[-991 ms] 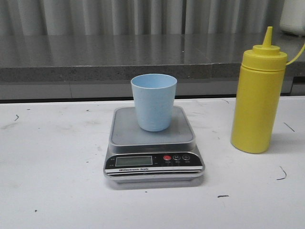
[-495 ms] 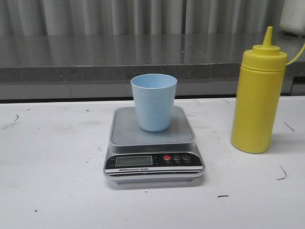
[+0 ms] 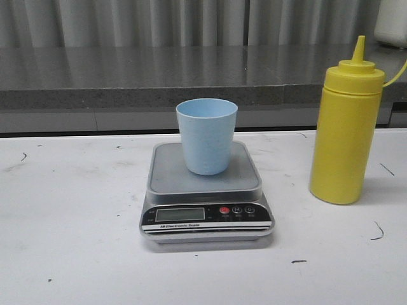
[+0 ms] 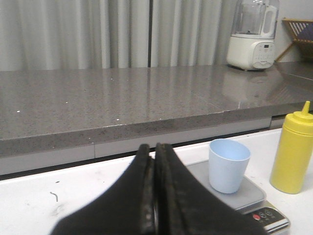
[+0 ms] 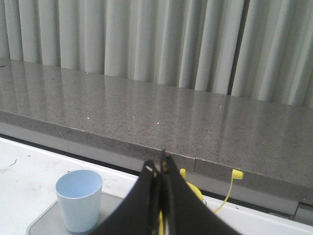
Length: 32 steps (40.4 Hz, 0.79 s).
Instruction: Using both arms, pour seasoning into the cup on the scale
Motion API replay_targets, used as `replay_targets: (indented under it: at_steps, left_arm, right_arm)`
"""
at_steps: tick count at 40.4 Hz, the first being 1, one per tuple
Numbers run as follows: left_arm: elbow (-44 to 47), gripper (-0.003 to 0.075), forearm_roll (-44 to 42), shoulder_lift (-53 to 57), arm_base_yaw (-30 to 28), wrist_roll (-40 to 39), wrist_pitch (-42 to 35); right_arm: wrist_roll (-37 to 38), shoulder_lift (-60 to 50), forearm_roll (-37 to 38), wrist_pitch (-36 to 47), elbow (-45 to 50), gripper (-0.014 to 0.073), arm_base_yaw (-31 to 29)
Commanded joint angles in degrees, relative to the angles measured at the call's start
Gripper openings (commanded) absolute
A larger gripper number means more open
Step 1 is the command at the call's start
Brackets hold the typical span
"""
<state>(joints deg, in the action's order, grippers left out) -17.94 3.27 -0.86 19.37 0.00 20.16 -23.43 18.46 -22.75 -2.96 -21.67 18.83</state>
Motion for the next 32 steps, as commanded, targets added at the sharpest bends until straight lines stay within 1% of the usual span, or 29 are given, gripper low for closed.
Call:
replay_targets:
  at_steps: [1, 8, 12, 15, 19, 22, 24, 27, 32]
  left_arm:
    - [1.45, -0.002, 0.59, 2.48, -3.37, -0.66, -4.87]
    - [7.3, -0.002, 2.03, 2.2, -11.81, -0.66, -5.5]
    - [10.67, -0.002, 2.03, 2.2, -15.1, -0.66, -6.6]
    - [13.73, -0.002, 2.03, 2.2, -17.41, -0.66, -9.12]
    - [17.2, -0.002, 2.03, 2.2, -20.16, -0.66, -14.82]
    - [19.67, -0.002, 2.03, 2.2, -21.6, -0.66, -19.5]
    - [19.51, -0.002, 2.03, 2.2, -22.05, -0.66, -18.39]
    - [19.51, -0.002, 2.03, 2.2, -22.33, -0.66, -19.57]
    - [19.51, -0.002, 2.03, 2.2, -22.33, -0.66, -19.41]
  right_arm:
    - [-0.6, 0.34, -0.1, 3.9, -1.99, -0.0061, -0.49]
    - [-0.6, 0.43, -0.1, 3.77, -1.99, -0.0061, -0.49]
    - [-0.6, 0.43, -0.1, 3.63, -1.99, -0.0061, -0.49]
    - [-0.6, 0.43, -0.1, 3.58, -1.99, -0.0061, -0.49]
    - [-0.6, 0.43, -0.1, 3.52, -1.99, -0.0061, -0.49]
    - [-0.6, 0.43, -0.1, 3.52, -1.99, -0.0061, -0.49]
    - [-0.6, 0.43, -0.1, 3.52, -1.99, -0.0061, -0.49]
    - [-0.6, 0.43, -0.1, 3.47, -1.99, -0.0061, -0.49]
    - [-0.6, 0.43, -0.1, 3.47, -1.99, -0.0061, -0.49]
